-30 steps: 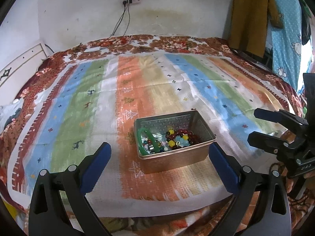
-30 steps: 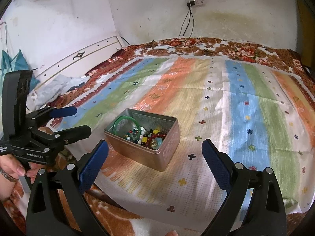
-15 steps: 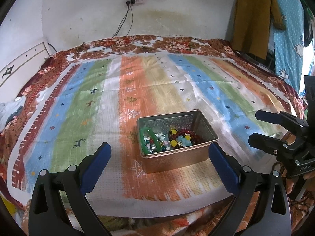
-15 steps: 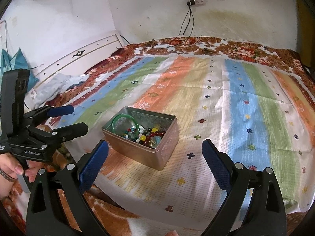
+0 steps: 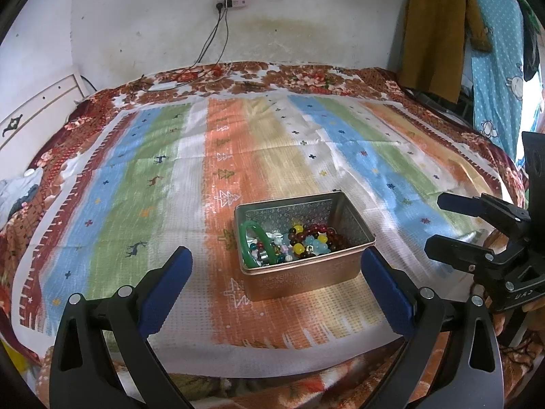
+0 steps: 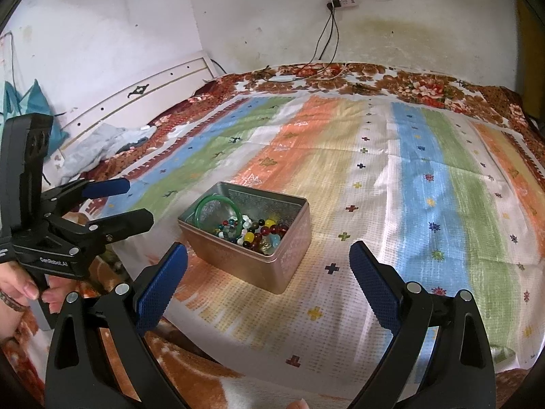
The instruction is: Organize jewelry
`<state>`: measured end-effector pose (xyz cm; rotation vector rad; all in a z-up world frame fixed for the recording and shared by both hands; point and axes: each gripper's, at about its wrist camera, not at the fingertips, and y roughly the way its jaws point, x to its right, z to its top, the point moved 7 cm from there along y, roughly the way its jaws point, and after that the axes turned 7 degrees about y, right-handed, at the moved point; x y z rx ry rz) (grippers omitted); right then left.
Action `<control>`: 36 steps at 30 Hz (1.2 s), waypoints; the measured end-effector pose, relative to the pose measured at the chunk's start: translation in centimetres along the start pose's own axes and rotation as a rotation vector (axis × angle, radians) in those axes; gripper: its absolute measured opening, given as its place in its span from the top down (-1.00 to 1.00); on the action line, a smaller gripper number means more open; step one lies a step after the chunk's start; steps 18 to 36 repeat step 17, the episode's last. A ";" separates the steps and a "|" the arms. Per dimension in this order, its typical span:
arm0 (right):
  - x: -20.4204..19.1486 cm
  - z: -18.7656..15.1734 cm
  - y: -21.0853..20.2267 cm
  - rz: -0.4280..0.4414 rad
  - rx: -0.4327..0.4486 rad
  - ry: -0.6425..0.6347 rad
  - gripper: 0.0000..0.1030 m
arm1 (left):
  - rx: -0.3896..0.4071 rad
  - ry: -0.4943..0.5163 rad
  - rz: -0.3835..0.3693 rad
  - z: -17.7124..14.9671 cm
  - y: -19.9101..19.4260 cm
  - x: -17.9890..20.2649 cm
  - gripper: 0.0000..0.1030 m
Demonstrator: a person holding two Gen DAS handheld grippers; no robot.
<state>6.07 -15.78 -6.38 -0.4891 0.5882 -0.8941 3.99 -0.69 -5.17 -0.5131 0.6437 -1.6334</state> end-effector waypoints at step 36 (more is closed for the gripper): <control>0.1 0.0 -0.1 -0.001 0.005 0.004 -0.87 | -0.016 0.002 -0.004 -0.4 0.2 0.0 -0.89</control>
